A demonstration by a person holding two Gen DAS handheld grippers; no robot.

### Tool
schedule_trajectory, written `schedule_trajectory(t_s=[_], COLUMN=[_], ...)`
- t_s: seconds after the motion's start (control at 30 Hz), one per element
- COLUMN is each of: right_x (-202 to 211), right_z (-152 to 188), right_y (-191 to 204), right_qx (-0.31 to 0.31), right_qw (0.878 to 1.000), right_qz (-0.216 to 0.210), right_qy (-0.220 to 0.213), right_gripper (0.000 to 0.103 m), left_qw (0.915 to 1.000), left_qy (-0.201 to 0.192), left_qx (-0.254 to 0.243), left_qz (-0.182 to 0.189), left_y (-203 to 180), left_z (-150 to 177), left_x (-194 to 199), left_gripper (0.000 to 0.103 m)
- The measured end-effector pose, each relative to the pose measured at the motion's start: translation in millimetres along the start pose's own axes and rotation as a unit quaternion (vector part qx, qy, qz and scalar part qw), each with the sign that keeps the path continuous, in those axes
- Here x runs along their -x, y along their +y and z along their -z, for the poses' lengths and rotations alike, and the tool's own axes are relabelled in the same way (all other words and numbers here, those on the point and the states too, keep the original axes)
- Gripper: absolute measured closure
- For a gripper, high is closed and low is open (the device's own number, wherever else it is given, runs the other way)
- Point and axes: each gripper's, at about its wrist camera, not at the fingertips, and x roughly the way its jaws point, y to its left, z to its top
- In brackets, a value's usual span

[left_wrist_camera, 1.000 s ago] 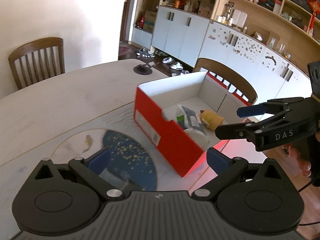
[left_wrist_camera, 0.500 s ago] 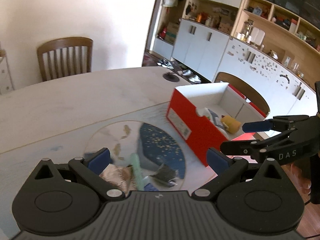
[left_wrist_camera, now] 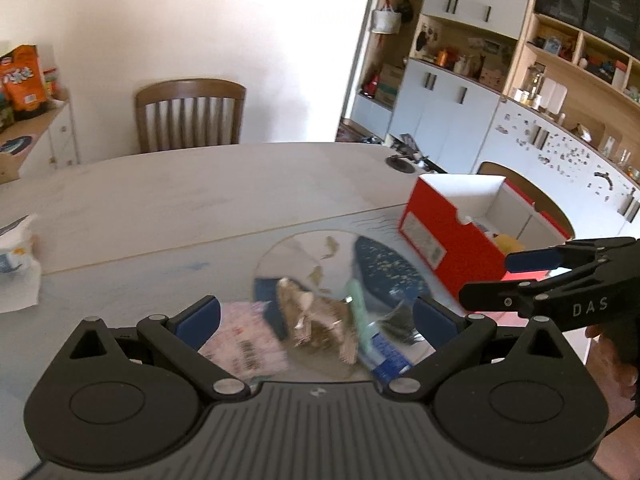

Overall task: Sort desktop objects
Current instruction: 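Move both tools back over the glass turntable toward the remaining packets, then grasp the blue biscuit packet with the right tool while the left tool grasps the pink bread bag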

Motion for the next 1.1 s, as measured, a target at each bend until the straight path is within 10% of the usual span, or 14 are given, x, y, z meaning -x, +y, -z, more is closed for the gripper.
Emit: schedule_trajectory(t_s=[1.1], right_x=[-82.8], right_z=[59.0], right_y=[27.1], right_qx=[0.039], right_qw=[0.997], right_qz=[0.017], right_qy=[0.068], right_gripper=[0.014], left_qw=[0.9972], left_qy=[0.029], left_qx=[0.009], left_qz=[-0.069], left_y=[36.9], left_z=[36.2], left_x=[-70.5], left_gripper=[0.0])
